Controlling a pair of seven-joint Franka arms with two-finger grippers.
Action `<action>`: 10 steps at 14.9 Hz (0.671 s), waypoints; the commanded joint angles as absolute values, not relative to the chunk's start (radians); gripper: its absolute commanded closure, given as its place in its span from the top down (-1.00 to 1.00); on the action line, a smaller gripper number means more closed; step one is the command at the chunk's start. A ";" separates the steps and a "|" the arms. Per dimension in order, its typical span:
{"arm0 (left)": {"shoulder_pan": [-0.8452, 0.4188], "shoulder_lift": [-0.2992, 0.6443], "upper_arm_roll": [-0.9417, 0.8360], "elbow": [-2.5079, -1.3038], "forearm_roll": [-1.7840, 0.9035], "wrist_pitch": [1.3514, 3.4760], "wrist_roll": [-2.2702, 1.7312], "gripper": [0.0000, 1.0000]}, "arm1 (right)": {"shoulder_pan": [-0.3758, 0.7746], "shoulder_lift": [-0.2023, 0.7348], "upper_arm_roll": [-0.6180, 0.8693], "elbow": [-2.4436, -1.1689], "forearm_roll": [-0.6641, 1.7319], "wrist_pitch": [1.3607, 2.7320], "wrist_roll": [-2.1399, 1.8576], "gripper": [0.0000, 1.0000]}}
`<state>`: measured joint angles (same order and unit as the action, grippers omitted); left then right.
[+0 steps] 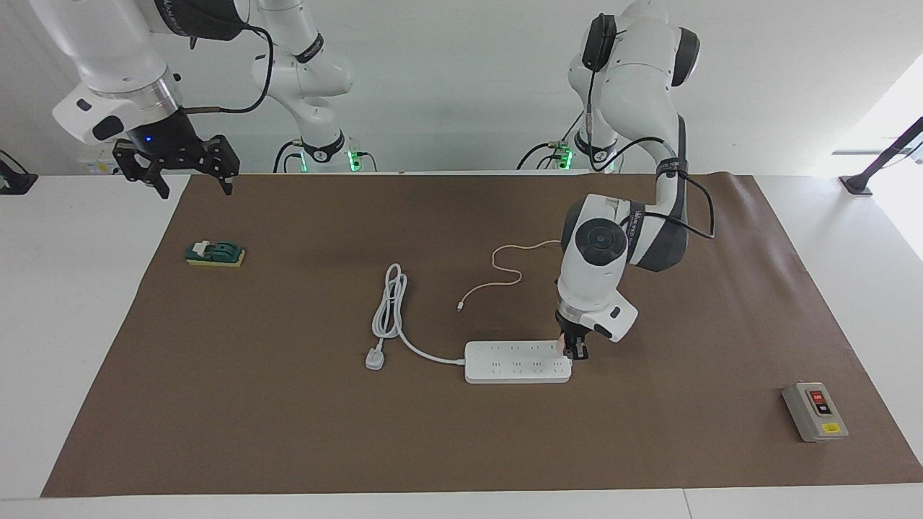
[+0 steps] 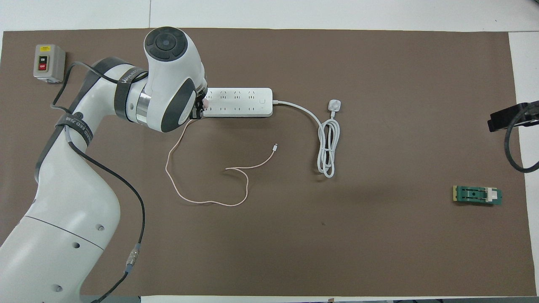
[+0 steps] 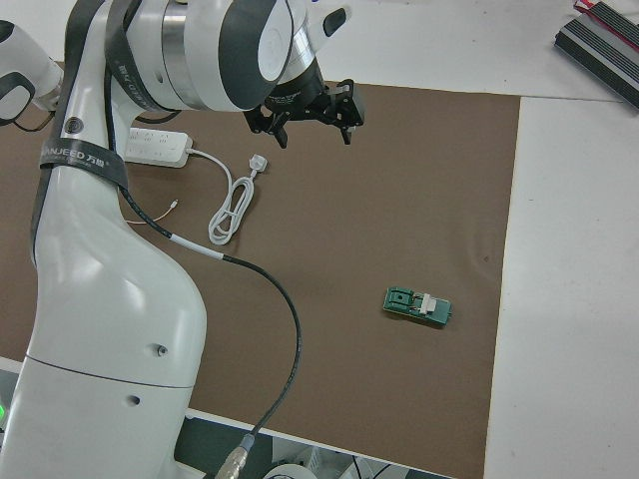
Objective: Plug charger into power strip
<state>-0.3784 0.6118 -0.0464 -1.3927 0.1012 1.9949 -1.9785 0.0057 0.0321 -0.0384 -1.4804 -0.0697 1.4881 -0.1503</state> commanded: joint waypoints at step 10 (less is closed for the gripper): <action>-0.419 0.609 -0.029 -1.399 0.104 1.996 -2.000 -1.00 | -0.012 0.008 -0.026 -1.506 -0.061 1.485 -0.176 1.00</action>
